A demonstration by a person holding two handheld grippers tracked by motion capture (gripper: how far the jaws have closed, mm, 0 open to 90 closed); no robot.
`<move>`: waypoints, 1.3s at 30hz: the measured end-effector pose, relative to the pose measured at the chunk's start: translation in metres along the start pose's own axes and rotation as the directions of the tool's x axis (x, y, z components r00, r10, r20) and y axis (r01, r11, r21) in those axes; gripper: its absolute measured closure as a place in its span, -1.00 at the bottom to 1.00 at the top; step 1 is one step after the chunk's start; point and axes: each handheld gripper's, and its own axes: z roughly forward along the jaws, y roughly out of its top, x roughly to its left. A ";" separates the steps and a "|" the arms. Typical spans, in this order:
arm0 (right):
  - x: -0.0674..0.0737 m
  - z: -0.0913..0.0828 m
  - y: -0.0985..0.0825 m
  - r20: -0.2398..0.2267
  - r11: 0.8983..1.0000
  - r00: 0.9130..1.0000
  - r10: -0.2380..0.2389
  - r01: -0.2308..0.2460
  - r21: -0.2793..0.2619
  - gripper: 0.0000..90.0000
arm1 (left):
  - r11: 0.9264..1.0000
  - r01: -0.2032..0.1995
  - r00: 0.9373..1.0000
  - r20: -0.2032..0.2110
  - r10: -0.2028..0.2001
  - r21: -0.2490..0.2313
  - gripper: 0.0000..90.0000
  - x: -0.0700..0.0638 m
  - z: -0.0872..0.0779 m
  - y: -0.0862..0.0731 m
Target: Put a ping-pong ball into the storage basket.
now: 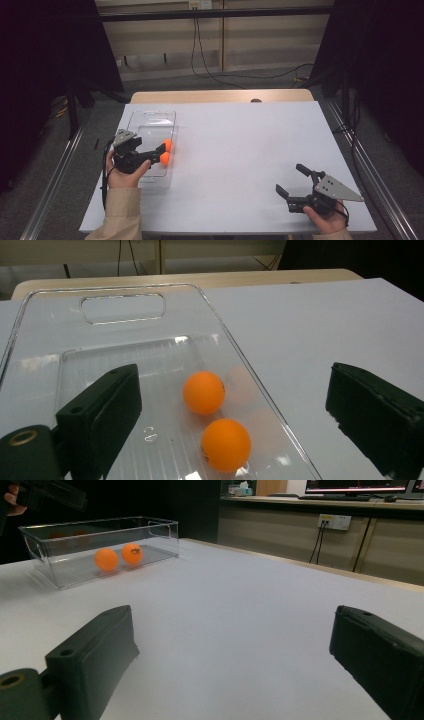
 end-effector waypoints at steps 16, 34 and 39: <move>-0.001 -0.001 0.000 0.007 1.000 1.000 0.000 0.000 -0.002 -0.92 | 0.997 -0.018 1.000 0.023 0.020 -0.072 -0.92 0.001 -0.012 -0.015; -0.001 -0.003 0.000 0.011 1.000 1.000 0.002 -0.002 -0.006 -0.92 | 0.990 -0.039 0.998 0.043 0.045 -0.135 -0.93 -0.005 -0.019 -0.026; -0.001 -0.002 0.000 0.010 1.000 1.000 -0.001 0.001 -0.004 -0.92 | 0.989 -0.049 0.997 0.049 0.056 -0.140 -0.93 -0.005 -0.022 -0.031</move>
